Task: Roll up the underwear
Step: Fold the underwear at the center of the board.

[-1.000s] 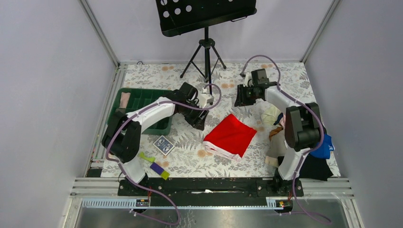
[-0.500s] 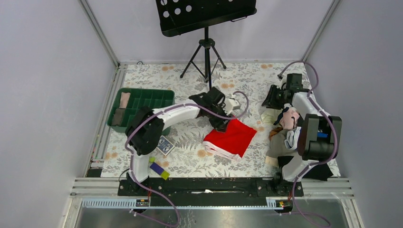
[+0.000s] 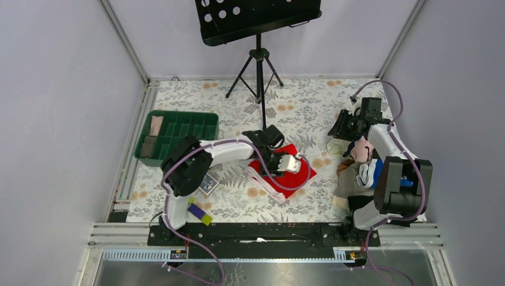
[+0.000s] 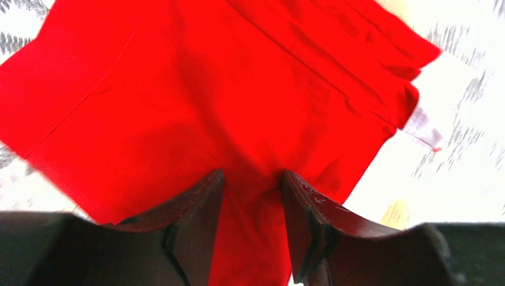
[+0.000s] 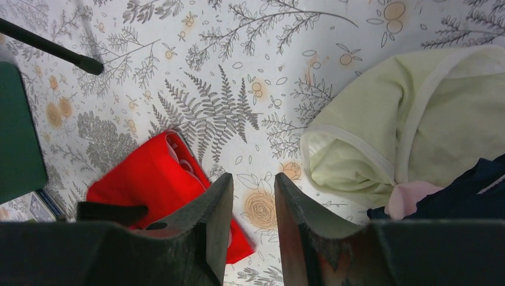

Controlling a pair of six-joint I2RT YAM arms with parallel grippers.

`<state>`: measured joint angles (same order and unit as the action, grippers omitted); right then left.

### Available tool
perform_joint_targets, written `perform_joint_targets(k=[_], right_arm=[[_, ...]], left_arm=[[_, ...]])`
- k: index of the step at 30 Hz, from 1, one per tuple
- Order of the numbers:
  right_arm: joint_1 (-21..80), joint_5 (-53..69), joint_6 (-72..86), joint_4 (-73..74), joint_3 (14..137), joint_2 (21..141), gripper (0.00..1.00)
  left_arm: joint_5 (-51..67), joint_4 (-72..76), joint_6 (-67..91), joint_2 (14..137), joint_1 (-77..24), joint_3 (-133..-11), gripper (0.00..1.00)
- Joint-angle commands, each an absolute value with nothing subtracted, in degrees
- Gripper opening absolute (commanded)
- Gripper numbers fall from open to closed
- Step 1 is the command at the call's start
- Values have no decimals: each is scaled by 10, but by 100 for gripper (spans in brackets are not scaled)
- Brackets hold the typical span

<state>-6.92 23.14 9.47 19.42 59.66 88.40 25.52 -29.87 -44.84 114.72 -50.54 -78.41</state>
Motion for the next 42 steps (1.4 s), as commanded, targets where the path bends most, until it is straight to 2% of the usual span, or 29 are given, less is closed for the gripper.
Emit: perform_joint_targets(k=[1, 3, 6, 10, 12, 15, 18, 23, 26, 32, 42], right_arm=[[-70, 246, 91, 185, 584, 846, 39], [-70, 255, 81, 190, 578, 838, 39], [-70, 306, 35, 205, 579, 829, 40], [-69, 466, -209, 255, 572, 797, 41], [-59, 500, -372, 283, 540, 758, 43], [12, 461, -600, 335, 484, 699, 46], [110, 423, -712, 324, 419, 643, 47], [219, 404, -797, 247, 340, 608, 49], [255, 399, -828, 202, 316, 621, 51], [283, 387, -851, 162, 328, 701, 54], [285, 357, -868, 127, 332, 780, 57]], left_arm=[[217, -383, -844, 1115, -449, -727, 49], [208, -428, -952, 1120, -437, -743, 49], [226, -487, -994, 1132, -431, -806, 50], [303, -527, -958, 1092, -420, -839, 51], [337, -514, -903, 1048, -411, -817, 52], [376, -446, -771, 969, -393, -755, 53], [364, -290, -542, 872, -376, -650, 55], [284, -127, -222, 751, -351, -518, 56], [247, -97, -93, 698, -316, -468, 56], [179, -90, -45, 643, -300, -417, 57], [184, -104, -73, 627, -287, -410, 57]])
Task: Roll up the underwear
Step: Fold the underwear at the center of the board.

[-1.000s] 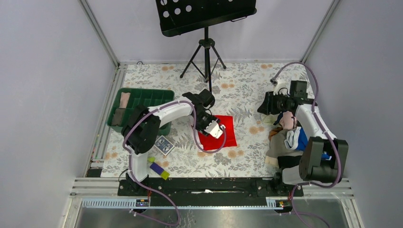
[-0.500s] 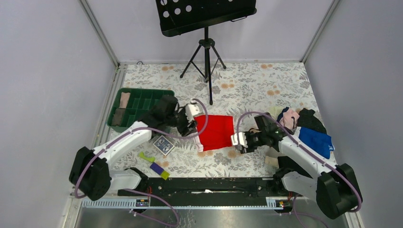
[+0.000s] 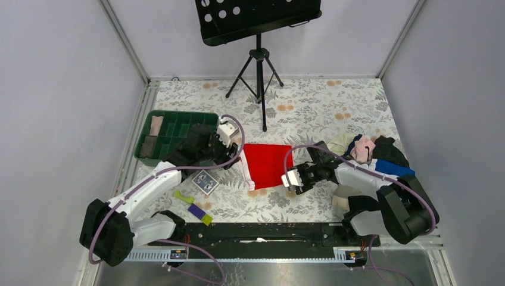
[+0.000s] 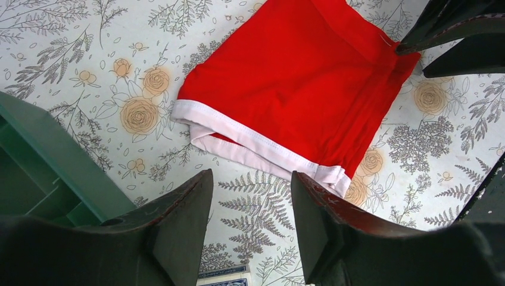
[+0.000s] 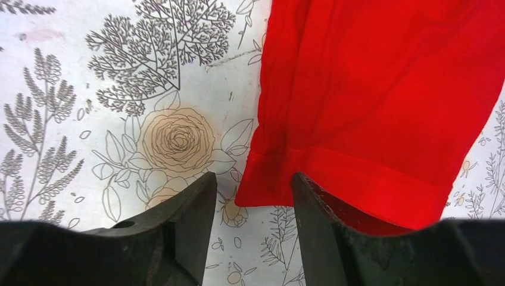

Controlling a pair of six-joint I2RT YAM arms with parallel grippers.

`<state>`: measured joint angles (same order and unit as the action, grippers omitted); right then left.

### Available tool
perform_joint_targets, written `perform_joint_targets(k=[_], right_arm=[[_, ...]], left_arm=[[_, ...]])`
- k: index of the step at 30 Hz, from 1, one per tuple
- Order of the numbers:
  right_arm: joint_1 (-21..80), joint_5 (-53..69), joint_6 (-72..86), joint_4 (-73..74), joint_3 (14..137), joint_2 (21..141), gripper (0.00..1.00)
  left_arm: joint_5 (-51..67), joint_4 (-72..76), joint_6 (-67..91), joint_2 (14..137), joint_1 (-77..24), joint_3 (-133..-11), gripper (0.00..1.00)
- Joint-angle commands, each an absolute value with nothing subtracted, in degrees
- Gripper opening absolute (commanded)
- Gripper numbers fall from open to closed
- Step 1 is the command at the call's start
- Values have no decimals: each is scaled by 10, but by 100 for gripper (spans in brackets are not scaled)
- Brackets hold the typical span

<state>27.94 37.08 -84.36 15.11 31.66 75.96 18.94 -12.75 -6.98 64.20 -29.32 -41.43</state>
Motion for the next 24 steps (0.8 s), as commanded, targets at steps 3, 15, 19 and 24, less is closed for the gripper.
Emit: perform_joint_targets(k=[3, 15, 19, 24], right_arm=[[285, 362, -865, 124, 331, 774, 57], [285, 362, -854, 123, 336, 744, 58], [285, 361, -860, 143, 346, 774, 57], [285, 348, -862, 174, 362, 816, 54]], left_arm=[[187, -108, -82, 630, -283, -415, 56], [221, -111, -121, 646, -281, -421, 56], [227, -124, -141, 645, -282, -421, 56], [241, -144, -159, 637, -282, -421, 56]])
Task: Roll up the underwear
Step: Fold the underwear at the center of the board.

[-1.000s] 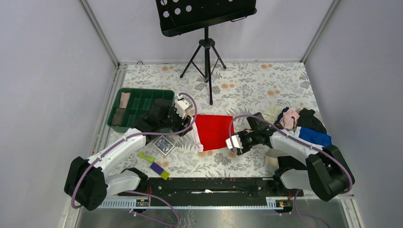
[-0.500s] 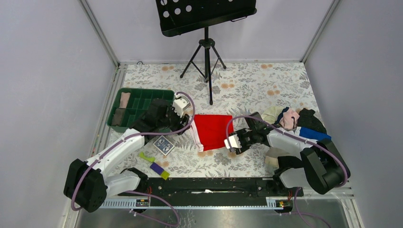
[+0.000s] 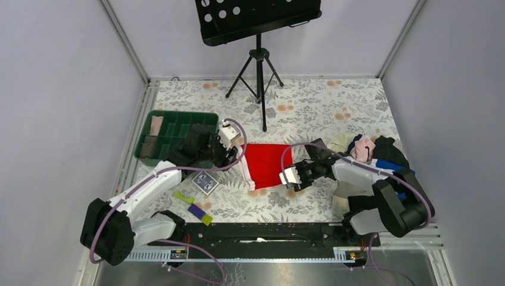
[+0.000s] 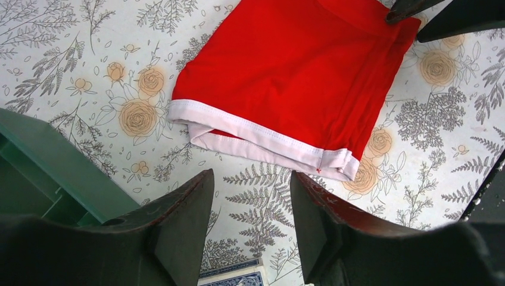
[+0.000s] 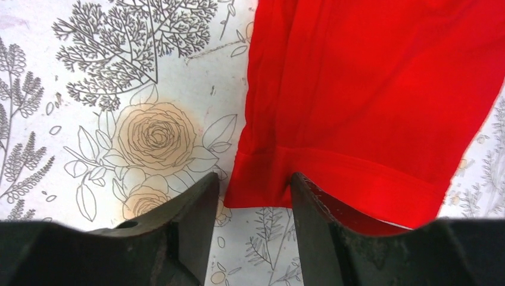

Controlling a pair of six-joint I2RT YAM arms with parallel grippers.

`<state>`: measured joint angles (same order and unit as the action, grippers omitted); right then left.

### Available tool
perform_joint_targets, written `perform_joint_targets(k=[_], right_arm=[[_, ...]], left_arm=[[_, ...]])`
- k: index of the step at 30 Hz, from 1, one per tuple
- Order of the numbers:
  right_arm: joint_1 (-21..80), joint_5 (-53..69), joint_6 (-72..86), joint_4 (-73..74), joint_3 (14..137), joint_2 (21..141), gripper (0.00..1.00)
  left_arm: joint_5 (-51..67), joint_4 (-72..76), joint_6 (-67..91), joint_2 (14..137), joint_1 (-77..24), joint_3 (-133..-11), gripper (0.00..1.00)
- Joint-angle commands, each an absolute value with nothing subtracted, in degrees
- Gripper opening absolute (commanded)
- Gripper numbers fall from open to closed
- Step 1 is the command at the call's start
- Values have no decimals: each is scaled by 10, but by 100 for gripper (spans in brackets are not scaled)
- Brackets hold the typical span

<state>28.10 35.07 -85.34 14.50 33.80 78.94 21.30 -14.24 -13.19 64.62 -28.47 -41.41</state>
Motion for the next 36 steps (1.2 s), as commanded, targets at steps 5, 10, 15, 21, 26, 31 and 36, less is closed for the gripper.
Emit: perform_joint_targets(k=[5, 10, 15, 21, 26, 31, 36], right_arm=[[285, 340, -845, 179, 371, 838, 29], [285, 340, -817, 212, 383, 833, 3], [285, 339, -778, 220, 390, 839, 0], [285, 336, -721, 217, 405, 853, 0], [285, 342, -705, 213, 395, 846, 0], [285, 340, -700, 203, 380, 838, 0], [285, 341, -694, 198, 380, 837, 0]], left_arm=[[262, -151, -218, 621, -285, -406, 55], [295, -155, -349, 591, -330, -373, 55], [331, -125, -419, 623, -411, -358, 57], [338, -27, -416, 704, -445, -344, 57], [330, -9, -437, 742, -463, -337, 55], [303, -6, -458, 762, -476, -331, 53], [263, -3, -447, 791, -496, -346, 52]])
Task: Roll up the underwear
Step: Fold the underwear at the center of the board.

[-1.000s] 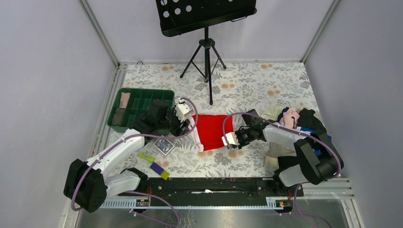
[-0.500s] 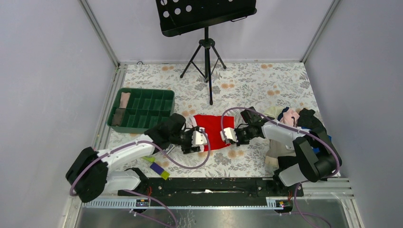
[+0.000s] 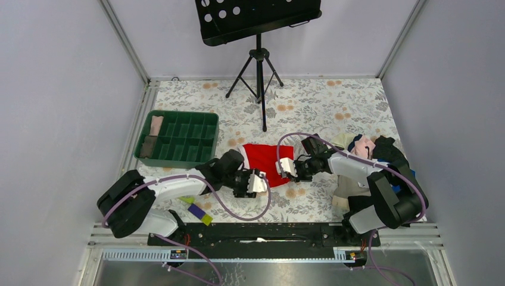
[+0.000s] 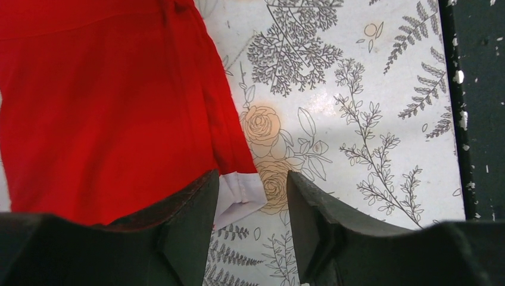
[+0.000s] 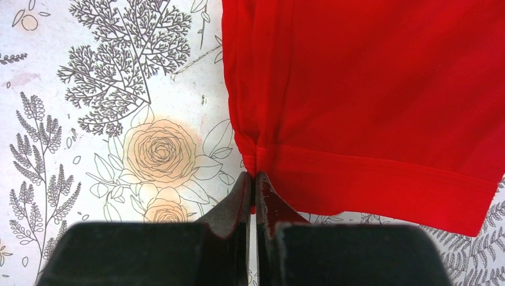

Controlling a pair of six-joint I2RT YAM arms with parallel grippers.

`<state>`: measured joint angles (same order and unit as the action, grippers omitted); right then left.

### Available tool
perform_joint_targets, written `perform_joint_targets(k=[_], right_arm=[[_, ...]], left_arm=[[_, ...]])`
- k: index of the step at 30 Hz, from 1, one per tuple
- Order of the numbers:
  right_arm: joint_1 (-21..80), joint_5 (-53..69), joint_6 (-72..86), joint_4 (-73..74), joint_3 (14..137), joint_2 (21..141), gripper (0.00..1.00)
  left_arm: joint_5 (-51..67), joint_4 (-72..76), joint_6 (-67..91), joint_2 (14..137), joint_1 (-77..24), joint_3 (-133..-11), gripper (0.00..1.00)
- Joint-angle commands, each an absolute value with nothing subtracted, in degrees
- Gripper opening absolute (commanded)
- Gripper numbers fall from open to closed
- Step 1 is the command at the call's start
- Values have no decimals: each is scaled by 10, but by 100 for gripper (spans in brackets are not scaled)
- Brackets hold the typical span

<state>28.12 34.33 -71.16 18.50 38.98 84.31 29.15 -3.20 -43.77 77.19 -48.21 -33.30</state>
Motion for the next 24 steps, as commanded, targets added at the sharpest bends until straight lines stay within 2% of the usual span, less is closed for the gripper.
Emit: perform_joint_targets(k=[1, 9, 14, 21, 24], right_arm=[[285, 342, -695, 199, 380, 837, 0], [285, 345, -691, 198, 379, 836, 0], [284, 343, -684, 196, 372, 826, 0], [285, 346, -670, 189, 367, 823, 0], [285, 347, -667, 188, 368, 823, 0]], left_arm=[[256, -3, -445, 797, -499, -348, 52], [205, -4, -463, 812, -513, -354, 50], [256, -29, -462, 768, -504, -361, 47], [237, -8, -467, 780, -499, -353, 56], [226, -20, -479, 802, -500, -358, 56]])
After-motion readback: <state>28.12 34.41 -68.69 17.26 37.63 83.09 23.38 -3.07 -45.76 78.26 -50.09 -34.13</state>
